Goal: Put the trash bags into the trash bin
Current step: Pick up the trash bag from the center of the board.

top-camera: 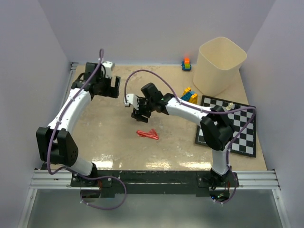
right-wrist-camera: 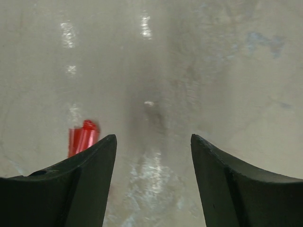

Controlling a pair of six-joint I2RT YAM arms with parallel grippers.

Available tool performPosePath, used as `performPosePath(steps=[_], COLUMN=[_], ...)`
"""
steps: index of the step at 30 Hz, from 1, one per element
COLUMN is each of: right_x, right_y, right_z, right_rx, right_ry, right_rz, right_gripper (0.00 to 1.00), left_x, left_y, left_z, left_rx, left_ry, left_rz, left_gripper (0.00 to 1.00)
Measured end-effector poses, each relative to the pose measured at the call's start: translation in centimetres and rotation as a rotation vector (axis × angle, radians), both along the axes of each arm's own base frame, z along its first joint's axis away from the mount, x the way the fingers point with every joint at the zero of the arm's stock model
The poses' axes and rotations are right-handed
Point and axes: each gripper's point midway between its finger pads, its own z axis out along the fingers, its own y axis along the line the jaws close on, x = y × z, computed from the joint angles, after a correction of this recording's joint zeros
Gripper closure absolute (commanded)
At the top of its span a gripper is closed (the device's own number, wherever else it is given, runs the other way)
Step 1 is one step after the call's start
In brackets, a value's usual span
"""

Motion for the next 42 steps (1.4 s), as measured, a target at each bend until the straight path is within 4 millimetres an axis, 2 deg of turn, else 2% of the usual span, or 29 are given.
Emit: performPosePath(steps=[3, 5, 7, 11, 15, 22, 30, 37, 42], right_x=[-1.6, -2.0, -2.0, -2.5, -3.0, -3.8, -3.5, -5.1, -5.5], right_y=[0.7, 0.0, -1.0, -3.4, -4.7, -6.1, -7.5, -7.9, -8.3], right_z=[-2.5, -3.6, -4.5, -6.7, -7.8, -8.3, -6.8, -9.0, -8.8], right_rx=[-0.039, -0.066, -0.094, -0.152, -0.188, -0.210, -0.189, -0.250, -0.259], right_ry=[0.077, 0.110, 0.138, 0.192, 0.232, 0.268, 0.295, 0.389, 0.407], right_rz=[-0.009, -0.044, -0.088, -0.166, -0.204, -0.223, -0.249, -0.191, -0.205], right_gripper=[0.36, 0.40, 0.41, 0.43, 0.45, 0.46, 0.54, 0.54, 0.52], left_x=[1.6, 1.9, 1.4, -0.6, -1.4, -2.6, -3.2, -3.6, -4.0], left_y=[3.0, 4.9, 5.6, 5.0, 3.9, 2.1, 1.4, 1.3, 1.3], left_z=[2.0, 3.1, 3.6, 3.3, 2.5, 0.5, -1.0, -2.1, -2.9], left_rx=[-0.026, -0.033, -0.034, -0.053, -0.099, -0.175, -0.220, -0.230, -0.231], left_ry=[-0.036, -0.065, -0.080, -0.077, -0.049, 0.013, 0.051, 0.072, 0.089], left_rz=[0.103, 0.162, 0.186, 0.161, 0.113, 0.052, 0.039, 0.052, 0.056], left_gripper=[0.01, 0.02, 0.04, 0.09, 0.13, 0.13, 0.16, 0.16, 0.17])
